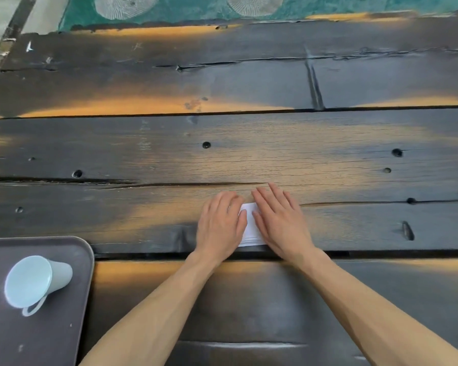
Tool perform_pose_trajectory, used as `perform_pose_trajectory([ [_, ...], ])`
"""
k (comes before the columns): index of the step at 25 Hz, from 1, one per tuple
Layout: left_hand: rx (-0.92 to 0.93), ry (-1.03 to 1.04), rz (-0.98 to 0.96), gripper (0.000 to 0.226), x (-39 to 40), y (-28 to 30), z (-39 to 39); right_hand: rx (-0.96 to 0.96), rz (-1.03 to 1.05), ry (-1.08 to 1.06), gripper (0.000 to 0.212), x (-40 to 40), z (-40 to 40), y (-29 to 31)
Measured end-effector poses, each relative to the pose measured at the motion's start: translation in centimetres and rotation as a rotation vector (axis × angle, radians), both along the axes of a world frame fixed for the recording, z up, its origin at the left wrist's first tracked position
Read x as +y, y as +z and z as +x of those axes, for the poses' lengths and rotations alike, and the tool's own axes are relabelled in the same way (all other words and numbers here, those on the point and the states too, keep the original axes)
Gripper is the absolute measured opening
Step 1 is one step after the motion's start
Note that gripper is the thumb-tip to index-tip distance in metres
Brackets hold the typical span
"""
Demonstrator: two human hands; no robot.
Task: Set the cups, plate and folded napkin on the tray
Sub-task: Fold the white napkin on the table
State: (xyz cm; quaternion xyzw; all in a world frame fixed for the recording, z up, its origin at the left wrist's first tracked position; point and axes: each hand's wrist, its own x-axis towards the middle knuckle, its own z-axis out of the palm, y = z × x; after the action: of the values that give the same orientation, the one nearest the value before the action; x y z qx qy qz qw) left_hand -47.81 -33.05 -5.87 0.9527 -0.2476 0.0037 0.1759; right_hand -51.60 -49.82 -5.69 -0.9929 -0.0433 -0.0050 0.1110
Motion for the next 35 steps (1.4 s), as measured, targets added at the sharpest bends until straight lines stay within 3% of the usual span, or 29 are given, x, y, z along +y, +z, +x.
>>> perform_pose_trajectory([
  [2, 0.116, 0.020, 0.089, 0.044, -2.2, -0.8, 0.0, 0.163, -0.021, -0.016, 0.054, 1.2, 0.9, -1.4],
  [5, 0.162, 0.044, 0.254, 0.057, -2.1, -3.1, -1.0, 0.197, -0.084, -0.028, 0.057, 0.9, 0.1, -3.8],
  [14, 0.156, 0.010, 0.336, 0.066, 1.1, -3.9, -1.1, 0.207, -0.143, -0.090, 0.069, -1.3, -0.3, -3.6],
  [21, 0.228, 0.141, 0.363, 0.068, 6.8, -3.4, -2.0, 0.291, -0.174, -0.163, 0.068, -2.7, -1.0, -2.9],
  [24, 0.170, 0.160, 0.267, 0.066, 5.1, -1.8, -2.6, 0.167, -0.150, -0.046, 0.065, -1.0, -1.2, -1.5],
  [27, 0.123, -0.035, 0.235, 0.063, 0.3, -1.9, -4.0, 0.188, -0.185, 0.182, 0.064, 1.1, -1.9, -1.8],
  [30, 0.202, -0.038, 0.310, 0.066, -0.8, -2.7, -4.3, 0.282, -0.190, 0.070, 0.071, 0.1, -2.5, -2.9],
  [35, 0.246, 0.024, 0.383, 0.069, 4.2, -3.0, -3.4, 0.313, -0.187, -0.070, 0.073, -3.7, -3.6, -2.4],
])
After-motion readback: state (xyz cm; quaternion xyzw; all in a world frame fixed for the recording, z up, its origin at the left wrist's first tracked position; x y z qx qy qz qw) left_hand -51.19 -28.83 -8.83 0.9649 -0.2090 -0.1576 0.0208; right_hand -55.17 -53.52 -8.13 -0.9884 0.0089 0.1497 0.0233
